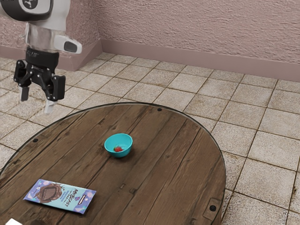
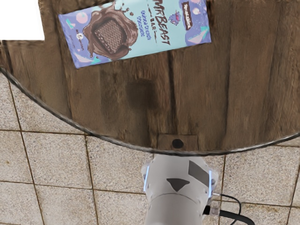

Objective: Take strawberry from the bowl

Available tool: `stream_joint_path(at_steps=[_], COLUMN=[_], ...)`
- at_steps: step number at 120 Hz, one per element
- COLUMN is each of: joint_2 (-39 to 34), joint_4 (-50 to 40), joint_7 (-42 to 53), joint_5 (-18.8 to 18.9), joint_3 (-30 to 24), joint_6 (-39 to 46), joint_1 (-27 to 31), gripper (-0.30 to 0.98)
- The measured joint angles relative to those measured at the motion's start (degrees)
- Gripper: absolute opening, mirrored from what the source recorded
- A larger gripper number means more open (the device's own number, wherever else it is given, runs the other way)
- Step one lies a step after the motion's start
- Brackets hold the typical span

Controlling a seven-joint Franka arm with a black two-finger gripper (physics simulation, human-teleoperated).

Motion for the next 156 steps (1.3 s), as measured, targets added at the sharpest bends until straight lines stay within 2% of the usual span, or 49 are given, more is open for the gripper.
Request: stream_joint_path(at_steps=[14, 18, 28, 38, 44, 57, 66, 79, 100, 133, 156], joint_2=[1.37, 6.06, 23.93, 30.57, 31.51, 30.48, 29.4, 29.42, 32.14, 36.16, 37.69], joint_4=[-0.41, 1.08, 11.54, 7.49, 5.22, -0.51, -4.96, -6.7, -7.26, -9.31, -10.16], joint_7=[-1.37, -1.73, -2.36, -2.91, -3.24, -3.87, -4.25, -4.71, -5.29, -5.85, -6.08], joint_5=[-0.24, -0.09, 0.83, 0.88, 0.72, -0.15, -0.67, -1.22, -2.15, -5.84, -7.18], joint_3=[-0.27, -0.25, -0.1, 0.03, -0.05, 4.14, 4.46, 4.43, 4.41, 1.51, 0.66], joint_6=[11.42, 14.97, 24.14, 34.56, 39.57, 47.79, 52.89, 58.38, 63.17, 69.92, 72.69], joint_1=[-0.29, 0.17, 0.79, 1.79, 2.24, -0.76, -0.98, -0.48, 1.26, 5.92, 6.91], gripper=[0.69, 0.69, 0.69, 0.65, 0.53, 0.33, 0.25, 0.19, 0.18, 0.26, 0.28])
